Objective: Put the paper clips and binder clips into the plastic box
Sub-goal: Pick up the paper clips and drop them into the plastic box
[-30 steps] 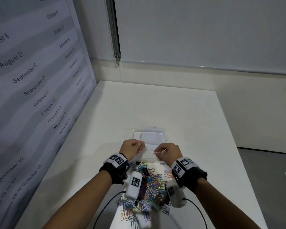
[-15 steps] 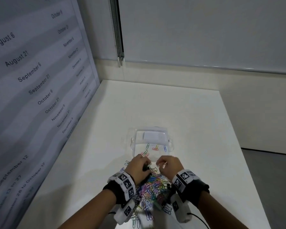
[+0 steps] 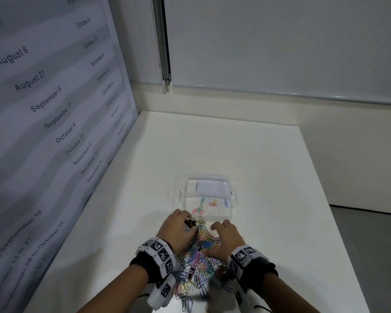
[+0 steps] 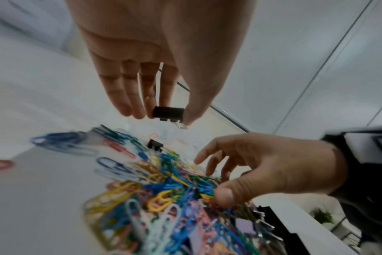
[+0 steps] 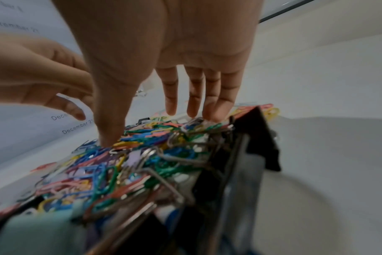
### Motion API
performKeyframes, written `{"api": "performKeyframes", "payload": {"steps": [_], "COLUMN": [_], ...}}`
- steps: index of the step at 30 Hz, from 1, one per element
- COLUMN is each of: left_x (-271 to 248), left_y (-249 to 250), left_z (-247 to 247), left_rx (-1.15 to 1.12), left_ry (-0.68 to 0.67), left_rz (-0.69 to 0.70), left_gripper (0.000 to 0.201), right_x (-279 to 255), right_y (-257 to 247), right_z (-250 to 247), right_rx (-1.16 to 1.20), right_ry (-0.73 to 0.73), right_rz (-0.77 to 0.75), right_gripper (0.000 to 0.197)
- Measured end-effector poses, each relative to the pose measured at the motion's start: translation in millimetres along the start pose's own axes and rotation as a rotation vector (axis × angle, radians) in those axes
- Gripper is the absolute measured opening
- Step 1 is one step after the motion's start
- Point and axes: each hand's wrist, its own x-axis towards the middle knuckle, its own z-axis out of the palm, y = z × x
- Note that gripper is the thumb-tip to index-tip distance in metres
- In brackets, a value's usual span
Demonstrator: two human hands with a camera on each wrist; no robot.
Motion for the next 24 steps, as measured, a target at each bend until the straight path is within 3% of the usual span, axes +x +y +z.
{"api": "performKeyframes", "payload": {"steps": [4,9,12,15,20,24], "left_x": [-7.4,-19.5,-21.1,-20.3,-15.4,-11.4], "left_y": [-22.9,-36.6,-27.2,-12.6,-3.9,-4.9], "left_z": [-9.2,-5.1,-0.1,9.7,29.4,30.1], "left_rx": [0.049,0.19,0.19,0.152,0.117,0.09], "left_ry": [-0.006,-0.024,0.015,-0.065,-0.203,-0.223], "left_rz": [-0.092,-0.151,-0.067,0.047,0.045,0.03], "left_gripper": [0.029,0.035,0.041,0.042,0.059,0.038], "right_x": [5.5,3.1,0.9,1.4,2.1,10.5], "right_y": [-8.3,-8.6,-6.4,-1.6,-3.7,-11.8], "right_z": [3.9,1.4,-6.7,-14.5,-37.4,-68.6], "right_rx": [-0.031,0.004,0.083,0.134,0.149,0.19], "right_ry": [-0.042,-0.064,0.01,0.061,0.099,0.192], "right_rz": [-0.045,-0.063,-0.046,-0.017,-0.035,-0.036], "right_gripper": [0.068,0.037,0.023,0.02,0.014,0.018]}}
